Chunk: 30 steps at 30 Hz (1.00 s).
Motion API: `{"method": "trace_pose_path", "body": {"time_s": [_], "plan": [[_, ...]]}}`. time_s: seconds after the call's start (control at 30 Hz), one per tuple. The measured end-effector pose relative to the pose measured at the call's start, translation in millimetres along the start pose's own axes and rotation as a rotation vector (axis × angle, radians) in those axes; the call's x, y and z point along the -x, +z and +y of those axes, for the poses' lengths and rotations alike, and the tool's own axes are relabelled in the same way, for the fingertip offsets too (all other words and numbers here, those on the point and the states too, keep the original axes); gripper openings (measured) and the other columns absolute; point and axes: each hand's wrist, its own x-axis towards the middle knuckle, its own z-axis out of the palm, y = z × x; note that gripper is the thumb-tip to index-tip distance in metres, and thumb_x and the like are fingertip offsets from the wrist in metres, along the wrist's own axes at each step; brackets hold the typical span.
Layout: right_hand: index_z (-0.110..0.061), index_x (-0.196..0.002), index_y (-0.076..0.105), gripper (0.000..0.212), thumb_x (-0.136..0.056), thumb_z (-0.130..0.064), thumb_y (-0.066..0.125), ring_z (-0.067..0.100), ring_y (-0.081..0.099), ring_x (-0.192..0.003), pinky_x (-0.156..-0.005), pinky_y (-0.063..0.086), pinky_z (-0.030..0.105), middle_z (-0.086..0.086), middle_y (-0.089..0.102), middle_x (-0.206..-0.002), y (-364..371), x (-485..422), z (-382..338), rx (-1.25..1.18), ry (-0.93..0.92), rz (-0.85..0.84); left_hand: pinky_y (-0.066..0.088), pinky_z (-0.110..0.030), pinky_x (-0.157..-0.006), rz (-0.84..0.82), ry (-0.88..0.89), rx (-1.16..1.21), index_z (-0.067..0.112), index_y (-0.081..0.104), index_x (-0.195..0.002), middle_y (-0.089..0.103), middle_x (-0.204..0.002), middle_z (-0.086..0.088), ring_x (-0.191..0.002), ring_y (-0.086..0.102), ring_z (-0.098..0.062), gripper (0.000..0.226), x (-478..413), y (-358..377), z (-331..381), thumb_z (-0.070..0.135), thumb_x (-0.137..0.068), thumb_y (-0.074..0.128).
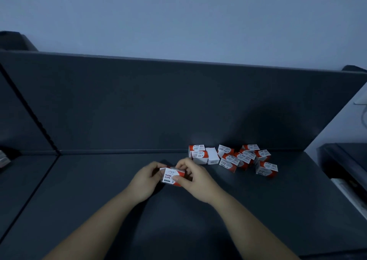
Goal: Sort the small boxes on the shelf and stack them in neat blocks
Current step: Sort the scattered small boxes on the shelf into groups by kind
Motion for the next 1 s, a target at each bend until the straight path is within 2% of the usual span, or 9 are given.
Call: {"method": "trace_pose_path", "body": {"time_s": [0.1, 0.17, 0.23, 0.37, 0.57, 0.67, 0.77, 0.87, 1.0], "plan": [[-0.026, -0.106, 0.062, 0.015, -0.092, -0.028, 0.065, 0.001, 0.057, -0.086, -0.080, 0.047, 0.020, -0.010, 0.060, -0.106, 8.9, -3.7, 7.2, -0.062, 0.025, 0.091, 0.039, -0.005, -0.087, 0.055, 0.038, 0.006, 0.032, 0.065, -0.109, 0.066, -0.108, 0.012, -0.103, 0.058, 0.008, 0.025, 11.3, 4.6, -3.7, 0.036, -0.102, 0.041], [-0.026, -0.109, 0.063, 0.016, -0.094, -0.030, 0.062, 0.003, 0.059, -0.090, -0.082, 0.047, 0.022, -0.007, 0.063, -0.108, 13.7, -6.6, 10.3, -0.113, 0.054, 0.089, 0.035, -0.013, -0.100, 0.021, 0.103, -0.031, 0.035, 0.062, -0.121, 0.060, -0.119, 0.018, -0.115, 0.050, 0.009, 0.034, 15.7, 4.0, -10.8, 0.053, -0.096, 0.048], [-0.024, -0.111, 0.064, 0.016, -0.096, -0.028, 0.060, 0.002, 0.060, -0.097, -0.087, 0.047, 0.020, -0.010, 0.065, -0.108, 16.5, -9.8, 10.0, -0.114, 0.051, 0.089, 0.028, -0.010, -0.100, -0.019, 0.119, -0.116, 0.038, 0.056, -0.129, 0.051, -0.126, 0.024, -0.121, 0.039, 0.007, 0.054, 14.6, 0.1, -14.9, 0.062, -0.081, 0.061], [-0.027, -0.111, 0.065, 0.016, -0.098, -0.029, 0.056, 0.002, 0.062, -0.101, -0.092, 0.051, 0.027, -0.011, 0.068, -0.108, 21.3, -17.6, 5.0, -0.140, 0.082, 0.071, 0.029, -0.014, -0.104, -0.014, 0.133, -0.169, 0.039, 0.038, -0.142, 0.047, -0.125, 0.023, -0.123, 0.040, -0.003, 0.081, 7.4, 0.3, -24.3, 0.032, -0.075, 0.082], [-0.023, -0.115, 0.066, 0.021, -0.098, -0.030, 0.056, 0.003, 0.057, -0.104, -0.091, 0.042, 0.016, -0.006, 0.062, -0.111, 21.8, -22.4, -0.6, -0.024, 0.062, 0.067, 0.048, -0.040, -0.096, 0.090, 0.205, -0.128, 0.039, 0.057, -0.117, 0.063, -0.111, 0.022, -0.109, 0.058, -0.007, 0.044, 4.7, 1.6, -35.3, 0.028, -0.080, 0.078], [-0.017, -0.111, 0.067, 0.018, -0.098, -0.023, 0.055, 0.003, 0.054, -0.099, -0.086, 0.042, 0.016, -0.008, 0.058, -0.106, 8.3, -18.6, -1.5, 0.067, -0.035, 0.291, 0.048, -0.039, -0.097, 0.101, 0.198, -0.120, 0.038, 0.057, -0.116, 0.064, -0.112, 0.023, -0.109, 0.058, -0.005, 0.041, 4.2, 2.5, -35.7, 0.027, -0.081, 0.077], [-0.016, -0.126, 0.062, 0.030, -0.096, -0.017, 0.054, 0.014, 0.049, -0.116, -0.098, 0.043, 0.028, -0.003, 0.057, -0.124, -10.4, -17.0, 7.0, 0.369, -0.034, 0.438, 0.048, -0.038, -0.098, 0.086, 0.164, -0.096, 0.039, 0.056, -0.117, 0.064, -0.113, 0.023, -0.111, 0.058, -0.004, 0.041, 4.6, 2.8, -36.6, 0.027, -0.082, 0.076], [-0.018, -0.149, 0.036, 0.057, -0.094, -0.020, 0.053, 0.021, 0.032, -0.136, -0.113, 0.028, 0.043, -0.004, 0.038, -0.149, -21.3, -21.0, 16.6, 0.659, 0.130, 0.275, 0.048, -0.038, -0.098, 0.087, 0.151, -0.096, 0.039, 0.055, -0.117, 0.064, -0.113, 0.024, -0.111, 0.058, -0.003, 0.041, 4.5, 2.8, -36.3, 0.029, -0.083, 0.075], [-0.019, -0.153, 0.022, 0.069, -0.092, -0.022, 0.054, 0.018, 0.024, -0.141, -0.117, 0.014, 0.045, -0.003, 0.027, -0.151, -27.4, -26.3, 24.2, 0.797, 0.140, 0.148, 0.047, -0.035, -0.098, 0.102, 0.134, -0.106, 0.039, 0.056, -0.116, 0.064, -0.112, 0.024, -0.110, 0.058, -0.002, 0.041, 6.5, 3.1, -33.2, 0.028, -0.082, 0.076]]}}
